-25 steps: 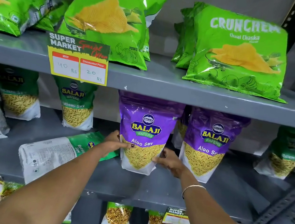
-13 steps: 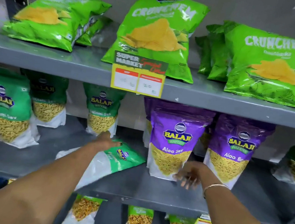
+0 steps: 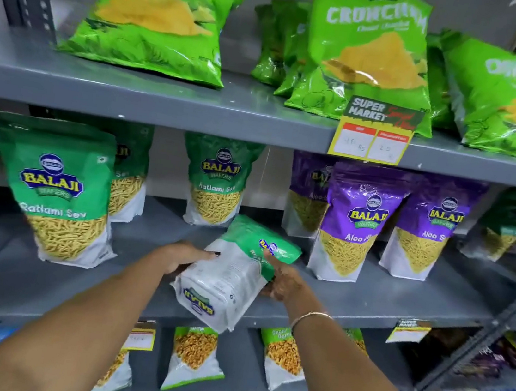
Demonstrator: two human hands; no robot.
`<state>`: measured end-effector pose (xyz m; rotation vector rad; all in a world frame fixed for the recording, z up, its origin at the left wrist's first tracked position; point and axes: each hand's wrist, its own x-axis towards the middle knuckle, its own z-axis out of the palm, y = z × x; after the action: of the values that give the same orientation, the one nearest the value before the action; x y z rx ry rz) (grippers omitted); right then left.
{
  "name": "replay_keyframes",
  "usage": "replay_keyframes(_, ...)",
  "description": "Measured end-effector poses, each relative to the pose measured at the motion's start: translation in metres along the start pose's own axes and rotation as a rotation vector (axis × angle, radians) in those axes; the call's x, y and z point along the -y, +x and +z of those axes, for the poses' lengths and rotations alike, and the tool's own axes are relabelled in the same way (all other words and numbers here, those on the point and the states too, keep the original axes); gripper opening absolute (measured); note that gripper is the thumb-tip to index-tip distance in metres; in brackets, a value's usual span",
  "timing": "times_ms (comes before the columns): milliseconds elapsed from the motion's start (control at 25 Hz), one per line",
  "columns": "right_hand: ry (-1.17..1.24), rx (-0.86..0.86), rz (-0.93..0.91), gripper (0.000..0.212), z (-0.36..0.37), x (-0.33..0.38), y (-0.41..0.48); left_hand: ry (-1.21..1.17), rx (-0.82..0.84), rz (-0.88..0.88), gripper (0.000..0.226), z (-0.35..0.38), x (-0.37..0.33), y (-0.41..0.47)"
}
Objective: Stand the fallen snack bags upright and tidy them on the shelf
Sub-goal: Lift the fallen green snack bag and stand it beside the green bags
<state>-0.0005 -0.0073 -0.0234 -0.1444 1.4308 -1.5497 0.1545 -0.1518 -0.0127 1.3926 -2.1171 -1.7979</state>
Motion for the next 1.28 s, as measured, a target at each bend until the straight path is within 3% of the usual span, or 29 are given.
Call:
replay_keyframes(80, -0.026, -0.057, -0.056, 0.017, 0.008, 0.006, -0.003, -0.028, 0.056, -0.023, 0.019, -0.006, 0.000, -0.009)
replay_keyframes(160, -0.080, -0.151, -0.123, 0.036, 0.017, 0.017, -0.007, -0.042, 0.067, 0.009, 0.025, -0.013, -0.003, -0.017)
replay_keyframes(320, -0.221, -0.086, -0.342, 0.014, 0.040, 0.052, -0.014, -0.085, 0.015, 0.126, 0.017, -0.028, -0.010, -0.022)
replay_keyframes(520, -0.446, -0.127, -0.588, 0.032, 0.061, 0.061, 0.006, 0.062, -0.342, 0.245, 0.058, -0.029, -0.004, -0.010)
replay_keyframes(720, -0.512, -0.121, -0.642, 0.062, 0.065, 0.043, 0.019, -0.027, -0.536, 0.252, 0.065, -0.011, 0.007, -0.009)
replay_keyframes(880, -0.725, -0.135, -0.587, 0.064, 0.043, 0.005, 0.022, -0.052, -0.521, 0.262, 0.069, 0.006, 0.006, -0.014)
replay_keyframes(960, -0.758, -0.007, -0.512, 0.062, 0.035, -0.018, 0.016, -0.034, -0.477, 0.278, 0.085, 0.010, 0.012, -0.008)
replay_keyframes(1040, -0.798, 0.097, -0.486, 0.075, 0.035, -0.033, 0.009, -0.113, -0.369, 0.289, 0.093, 0.011, 0.016, -0.007)
replay_keyframes(1200, -0.776, 0.031, -0.484, 0.111, 0.050, -0.045, 0.006, -0.215, -0.135, 0.248, 0.055, 0.012, 0.005, -0.033)
replay_keyframes(1280, -0.775, -0.001, -0.479, 0.125, 0.057, -0.047, 0.006, -0.220, -0.132, 0.224, 0.071, 0.014, 0.006, -0.034)
